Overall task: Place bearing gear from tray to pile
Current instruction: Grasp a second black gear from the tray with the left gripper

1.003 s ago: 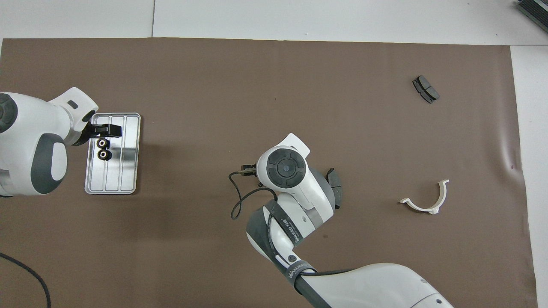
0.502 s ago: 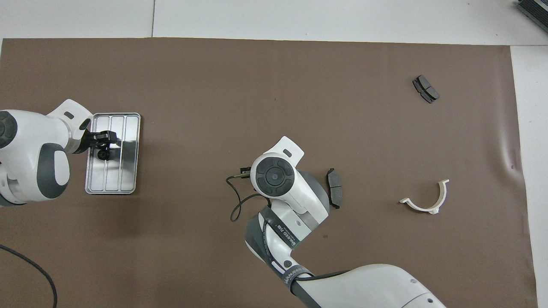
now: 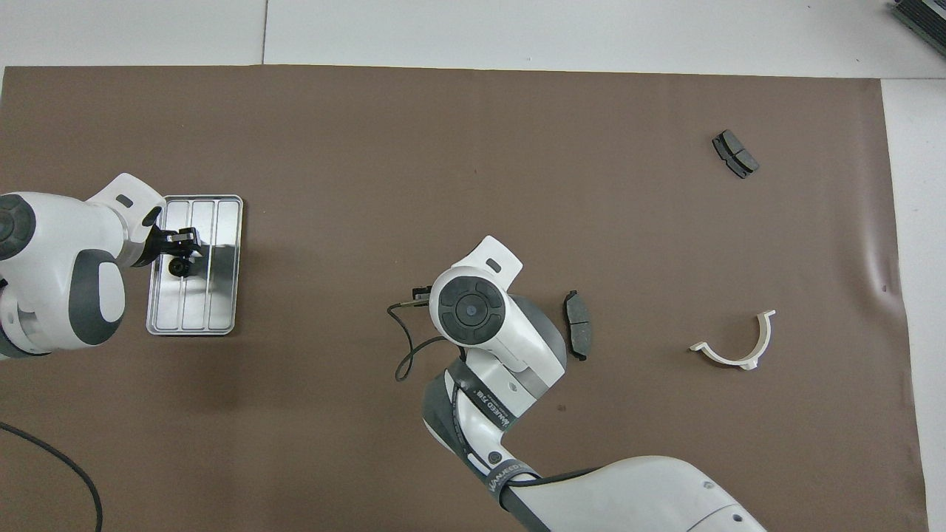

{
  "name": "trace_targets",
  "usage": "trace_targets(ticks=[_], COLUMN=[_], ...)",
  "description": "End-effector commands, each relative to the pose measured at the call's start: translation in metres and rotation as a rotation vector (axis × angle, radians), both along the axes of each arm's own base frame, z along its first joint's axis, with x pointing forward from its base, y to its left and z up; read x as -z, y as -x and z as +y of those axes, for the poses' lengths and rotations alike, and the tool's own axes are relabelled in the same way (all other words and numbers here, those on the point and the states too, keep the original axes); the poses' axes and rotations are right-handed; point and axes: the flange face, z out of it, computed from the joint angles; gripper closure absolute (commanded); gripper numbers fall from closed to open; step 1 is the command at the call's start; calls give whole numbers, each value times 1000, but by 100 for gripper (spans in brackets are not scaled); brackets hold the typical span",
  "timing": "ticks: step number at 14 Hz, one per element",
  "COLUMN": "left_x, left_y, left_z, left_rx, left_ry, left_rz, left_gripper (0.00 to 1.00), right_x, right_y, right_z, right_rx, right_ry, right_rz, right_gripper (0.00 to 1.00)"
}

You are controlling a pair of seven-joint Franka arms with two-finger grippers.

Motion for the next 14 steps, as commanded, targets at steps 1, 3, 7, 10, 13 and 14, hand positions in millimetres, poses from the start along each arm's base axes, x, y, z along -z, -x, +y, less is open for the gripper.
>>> trace_targets(ticks=[1,3,7,10,13,14], left_x=[-13,-33,-48,-48,-54,-52], left_y=[4,-2,-2,4,5,9], left_z=[2,-5,-68,-129,-183,-203], left_rx=[-7,-4,34,46,38,29], left_ry=[7,7,20,38,58,65], left_rz=[-1,-36,-40,-40,-52,-48], left_gripper=[100,100,100,100,100,100], right_x=[10,11,10,5,5,3], right_y=[0,0,-2,-7,-8,-10], right_z=[9,8,6,5,4,3], right_rx=[9,10,13,19,23,27], right_ry=[12,15,16,10,12,11], right_rz=[-36,-34,-34,-42,-41,-42], right_gripper=[17,19,46,84,99,100])
